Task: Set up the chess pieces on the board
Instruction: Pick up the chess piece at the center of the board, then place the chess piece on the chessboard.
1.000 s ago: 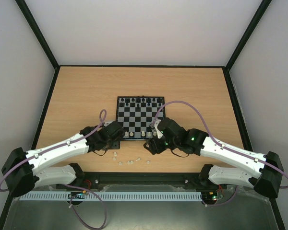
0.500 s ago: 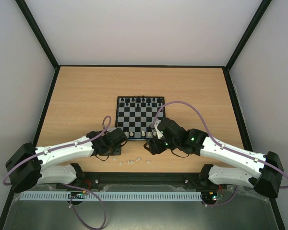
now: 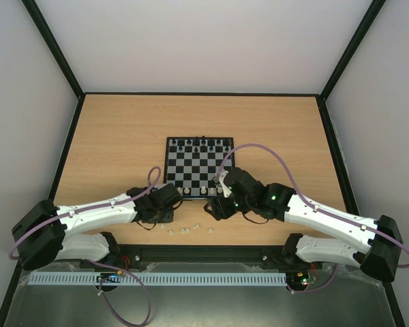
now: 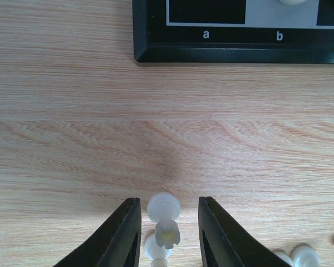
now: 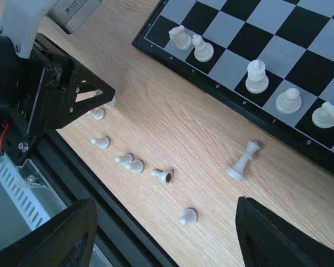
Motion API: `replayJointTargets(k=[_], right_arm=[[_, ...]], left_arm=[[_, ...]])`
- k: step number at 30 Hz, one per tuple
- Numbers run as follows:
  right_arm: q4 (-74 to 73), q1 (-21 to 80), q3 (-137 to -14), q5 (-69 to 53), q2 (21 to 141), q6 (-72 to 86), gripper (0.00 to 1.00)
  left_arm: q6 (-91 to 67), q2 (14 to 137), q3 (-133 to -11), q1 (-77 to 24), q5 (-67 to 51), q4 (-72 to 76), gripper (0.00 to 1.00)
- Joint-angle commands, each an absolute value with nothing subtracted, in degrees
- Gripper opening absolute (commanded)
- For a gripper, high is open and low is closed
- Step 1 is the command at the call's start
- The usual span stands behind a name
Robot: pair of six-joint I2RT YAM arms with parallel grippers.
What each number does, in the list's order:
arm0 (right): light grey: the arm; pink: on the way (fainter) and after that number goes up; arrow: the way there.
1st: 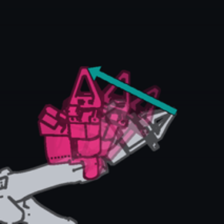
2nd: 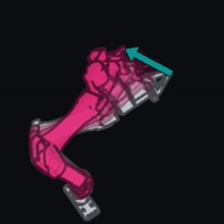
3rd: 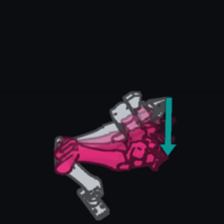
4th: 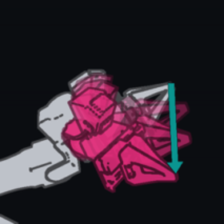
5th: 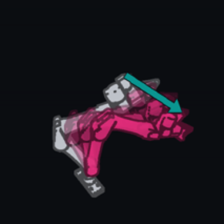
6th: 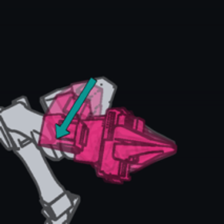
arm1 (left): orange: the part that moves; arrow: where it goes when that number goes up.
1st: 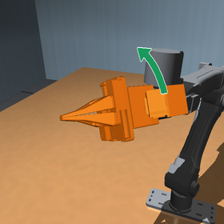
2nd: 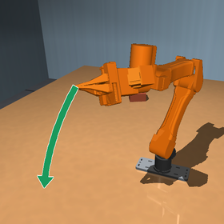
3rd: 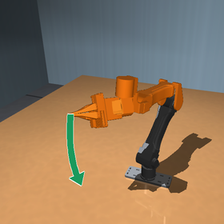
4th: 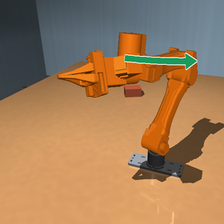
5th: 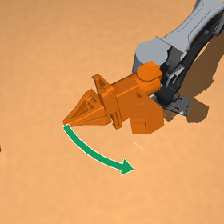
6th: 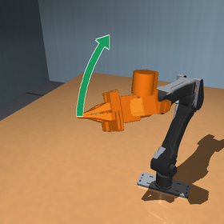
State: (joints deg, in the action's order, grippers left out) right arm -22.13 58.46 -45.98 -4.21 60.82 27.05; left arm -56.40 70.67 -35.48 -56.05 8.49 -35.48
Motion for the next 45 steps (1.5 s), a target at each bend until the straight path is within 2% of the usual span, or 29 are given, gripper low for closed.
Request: replayJointTargets(k=[1,9,18,21,30,45], right_arm=[[-22.4,58.32,-45.18,-4.81,60.89,26.71,0.69],[-22.41,58.3,-45.09,-4.82,60.77,26.72,0.69],[-22.4,58.29,-45.0,-4.85,60.73,26.72,0.69],[-22.41,58.29,-45.0,-4.75,60.73,26.74,0.69],[-22.5,58.29,-45.04,-4.57,60.73,26.72,0.69],[-22.61,58.27,-45.13,-4.26,60.52,26.81,0.69]], left_arm=[[-56.85,71.1,-34.38,-56.51,8.0,-36.22,0.31],[-57.19,71.23,-33.59,-56.69,8.0,-36.25,0.29],[-56.45,73.33,-33.82,-56.69,7.78,-34.41,0.08],[-56.17,74.12,-34.27,-56.65,7.46,-33.89,0.04],[-50.6,76.38,-43.69,-54.2,11.12,-39.13,0.03],[-39.43,86.66,-53.79,-45.49,10.14,-35.77,0.03]])
